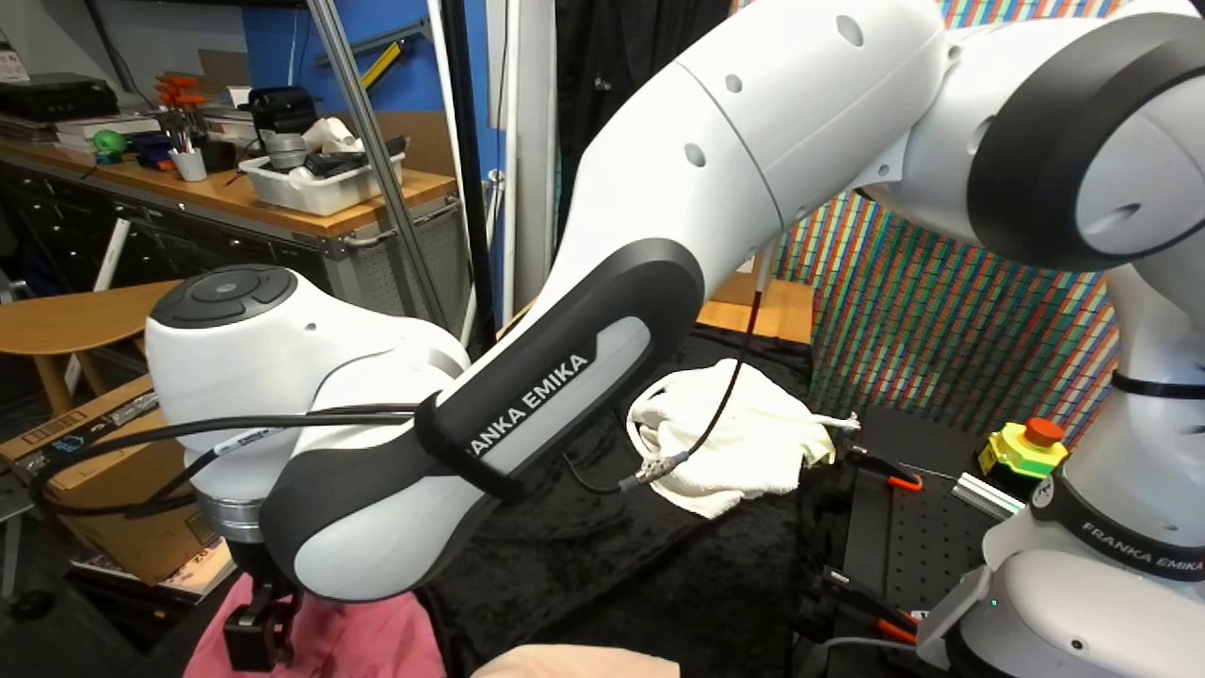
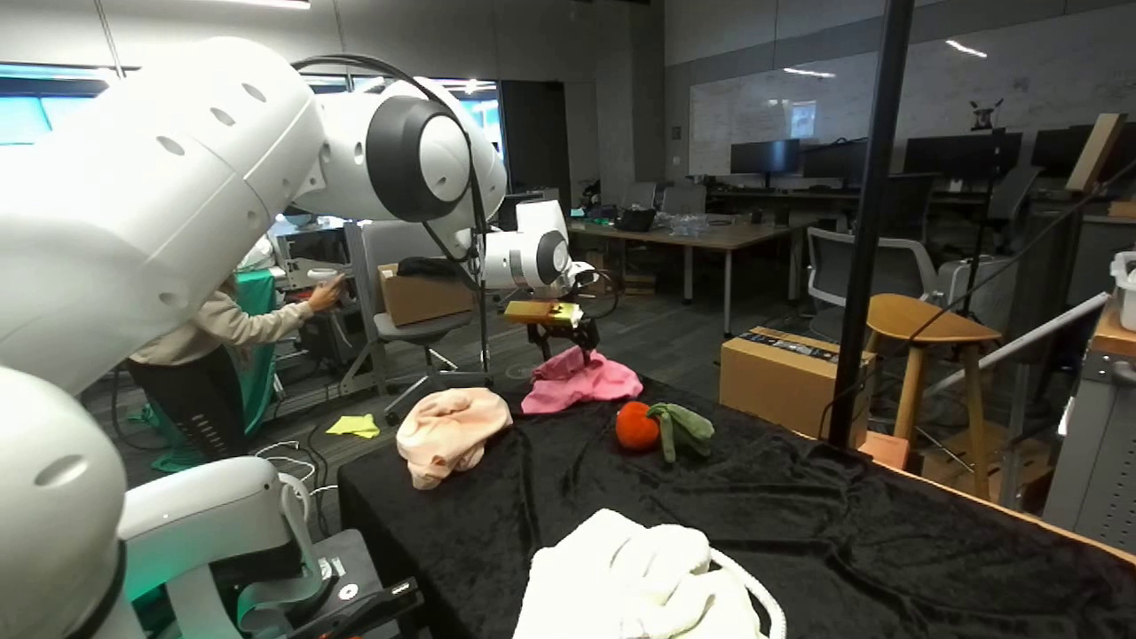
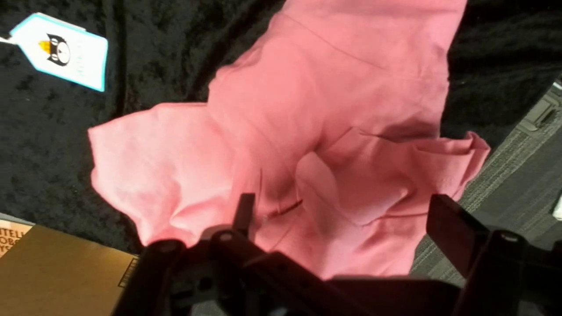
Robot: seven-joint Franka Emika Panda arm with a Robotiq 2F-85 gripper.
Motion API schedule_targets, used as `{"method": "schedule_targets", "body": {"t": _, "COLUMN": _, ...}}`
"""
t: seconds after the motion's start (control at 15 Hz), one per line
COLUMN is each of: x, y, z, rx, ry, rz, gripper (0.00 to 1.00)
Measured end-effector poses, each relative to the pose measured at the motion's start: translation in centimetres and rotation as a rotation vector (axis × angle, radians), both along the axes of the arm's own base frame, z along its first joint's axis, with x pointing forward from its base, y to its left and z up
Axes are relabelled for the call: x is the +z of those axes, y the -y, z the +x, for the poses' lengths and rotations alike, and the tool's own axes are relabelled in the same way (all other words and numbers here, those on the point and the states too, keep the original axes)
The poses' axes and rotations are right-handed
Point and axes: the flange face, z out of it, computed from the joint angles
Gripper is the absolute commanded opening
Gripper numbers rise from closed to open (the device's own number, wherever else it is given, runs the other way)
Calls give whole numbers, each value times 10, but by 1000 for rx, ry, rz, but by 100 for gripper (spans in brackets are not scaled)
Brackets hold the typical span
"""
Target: Pile the white rope, towels, t-shirts and radish together on the right side of the table
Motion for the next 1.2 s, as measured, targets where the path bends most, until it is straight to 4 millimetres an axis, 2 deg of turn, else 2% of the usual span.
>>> {"method": "schedule_targets", "body": {"t": 0.33, "x": -7, "y": -5, "z": 4, "rx": -2, "ry": -14, "rz": -13, "gripper": 100}}
{"method": "schedule_targets", "body": {"t": 0.4, "x": -9, "y": -7, "z": 3, "rx": 0, "ry": -17, "rz": -16, "gripper": 98}}
{"method": "schedule_targets", "body": {"t": 0.47, "x": -10, "y": -10, "z": 2, "rx": 3, "ry": -21, "rz": -19, "gripper": 81}}
{"method": "schedule_targets", "body": {"t": 0.6, "x": -13, "y": -15, "z": 0, "rx": 8, "ry": -28, "rz": -25, "gripper": 70}}
{"method": "schedule_targets", "body": {"t": 1.07, "x": -16, "y": -22, "z": -7, "rx": 17, "ry": -68, "rz": -63, "gripper": 14}}
{"method": "schedule_targets", "body": {"t": 1.2, "x": -17, "y": -21, "z": -9, "rx": 16, "ry": -88, "rz": -83, "gripper": 7}}
